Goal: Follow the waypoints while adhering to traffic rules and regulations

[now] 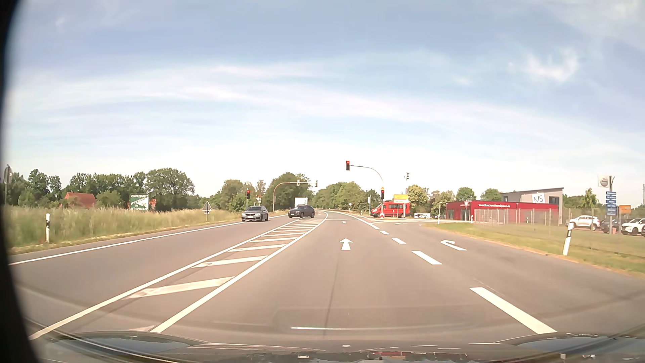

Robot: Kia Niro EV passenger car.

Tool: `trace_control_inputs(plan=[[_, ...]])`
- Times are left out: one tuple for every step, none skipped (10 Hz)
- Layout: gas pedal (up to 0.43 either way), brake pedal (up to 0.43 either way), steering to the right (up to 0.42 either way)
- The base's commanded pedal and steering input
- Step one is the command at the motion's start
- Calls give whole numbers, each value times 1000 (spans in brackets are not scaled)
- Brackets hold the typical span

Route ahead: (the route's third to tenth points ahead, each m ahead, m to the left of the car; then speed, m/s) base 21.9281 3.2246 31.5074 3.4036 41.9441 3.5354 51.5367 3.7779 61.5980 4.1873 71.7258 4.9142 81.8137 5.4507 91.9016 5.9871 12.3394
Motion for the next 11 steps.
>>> trace_control_inputs(plan=[[0,0,1],[0,0,2],[0,0,2],[0,0,2],[0,0,2],[0,6,2],[0,79,2],[0,140,3],[0,171,3],[0,183,3],[0,189,3]])
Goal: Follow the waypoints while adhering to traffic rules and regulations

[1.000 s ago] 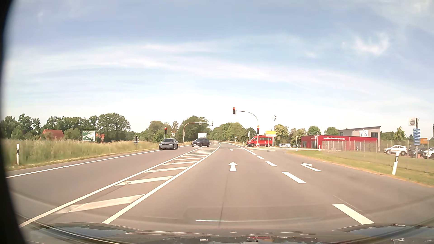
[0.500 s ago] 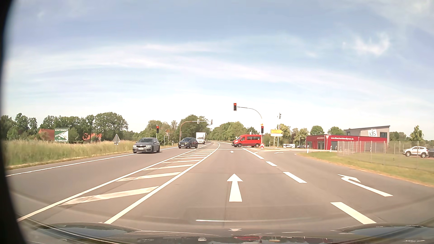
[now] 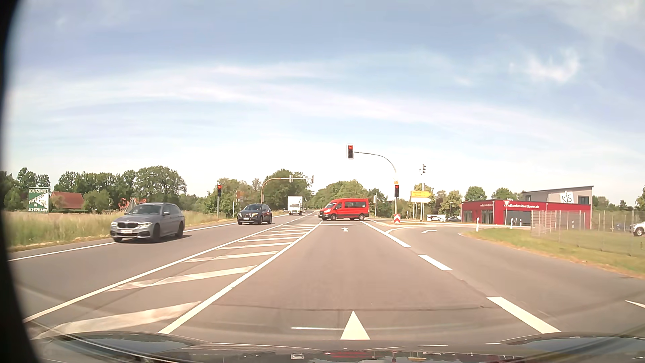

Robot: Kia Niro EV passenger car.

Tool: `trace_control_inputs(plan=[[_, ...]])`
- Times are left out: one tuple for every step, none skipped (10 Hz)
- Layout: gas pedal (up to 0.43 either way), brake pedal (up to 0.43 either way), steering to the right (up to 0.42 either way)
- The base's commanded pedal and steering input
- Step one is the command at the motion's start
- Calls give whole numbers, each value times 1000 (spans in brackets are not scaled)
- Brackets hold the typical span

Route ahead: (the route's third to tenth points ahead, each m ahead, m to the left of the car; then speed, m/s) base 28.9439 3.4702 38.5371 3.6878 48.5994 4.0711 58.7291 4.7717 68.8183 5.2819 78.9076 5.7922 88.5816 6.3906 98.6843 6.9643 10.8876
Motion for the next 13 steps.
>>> trace_control_inputs(plan=[[0,201,3],[0,220,3],[0,232,3],[0,232,3],[0,250,3],[0,250,3],[0,250,3],[0,250,3],[0,256,3],[0,250,3],[0,256,3],[0,256,3],[0,256,3]])
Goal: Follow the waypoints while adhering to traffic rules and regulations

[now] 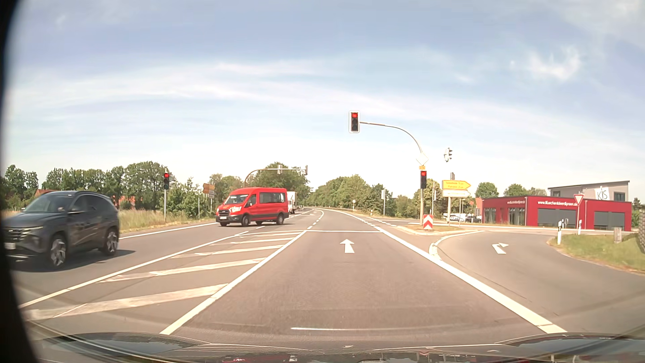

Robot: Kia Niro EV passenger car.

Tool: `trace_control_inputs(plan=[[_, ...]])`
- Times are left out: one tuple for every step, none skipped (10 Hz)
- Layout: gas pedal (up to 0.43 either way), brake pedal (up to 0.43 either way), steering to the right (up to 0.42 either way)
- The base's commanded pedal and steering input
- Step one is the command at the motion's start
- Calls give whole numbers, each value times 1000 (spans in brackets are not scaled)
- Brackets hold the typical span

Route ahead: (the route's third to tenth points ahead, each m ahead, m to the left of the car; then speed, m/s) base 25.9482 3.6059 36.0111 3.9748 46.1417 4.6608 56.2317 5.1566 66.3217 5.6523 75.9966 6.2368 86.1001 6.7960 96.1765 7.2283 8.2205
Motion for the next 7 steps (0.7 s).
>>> trace_control_inputs(plan=[[0,250,3],[0,250,3],[0,256,3],[0,256,3],[0,256,3],[0,250,3],[0,244,2]])
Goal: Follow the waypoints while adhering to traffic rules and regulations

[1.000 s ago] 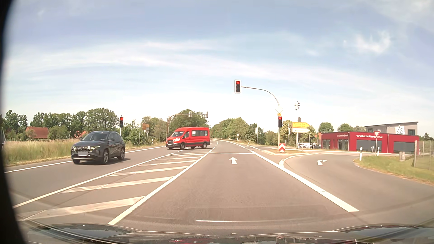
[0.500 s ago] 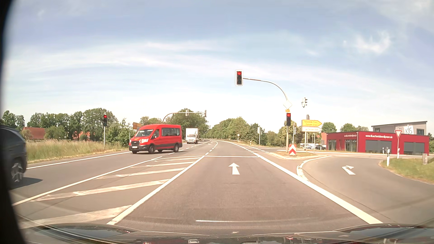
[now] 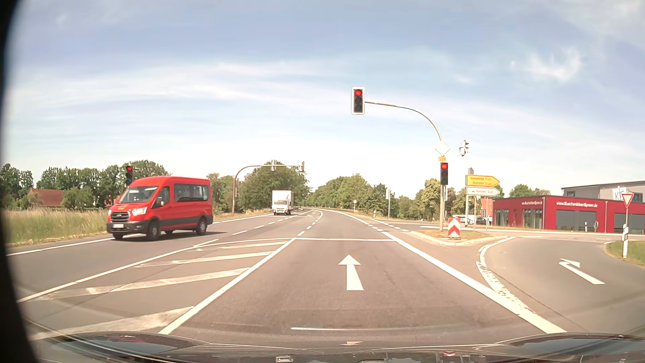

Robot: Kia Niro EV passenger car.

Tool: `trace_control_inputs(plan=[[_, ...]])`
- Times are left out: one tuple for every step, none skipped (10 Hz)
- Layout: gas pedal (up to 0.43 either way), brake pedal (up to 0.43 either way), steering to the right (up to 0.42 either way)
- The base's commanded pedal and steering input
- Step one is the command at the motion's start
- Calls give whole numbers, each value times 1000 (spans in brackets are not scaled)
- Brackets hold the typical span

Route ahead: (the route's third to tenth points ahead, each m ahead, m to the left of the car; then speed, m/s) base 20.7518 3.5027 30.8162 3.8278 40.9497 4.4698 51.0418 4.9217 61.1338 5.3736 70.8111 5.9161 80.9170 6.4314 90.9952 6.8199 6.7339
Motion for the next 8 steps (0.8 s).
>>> trace_control_inputs(plan=[[0,244,2],[0,238,1],[0,232,1],[0,232,1],[0,232,1],[0,232,1],[0,232,1],[0,232,1]])
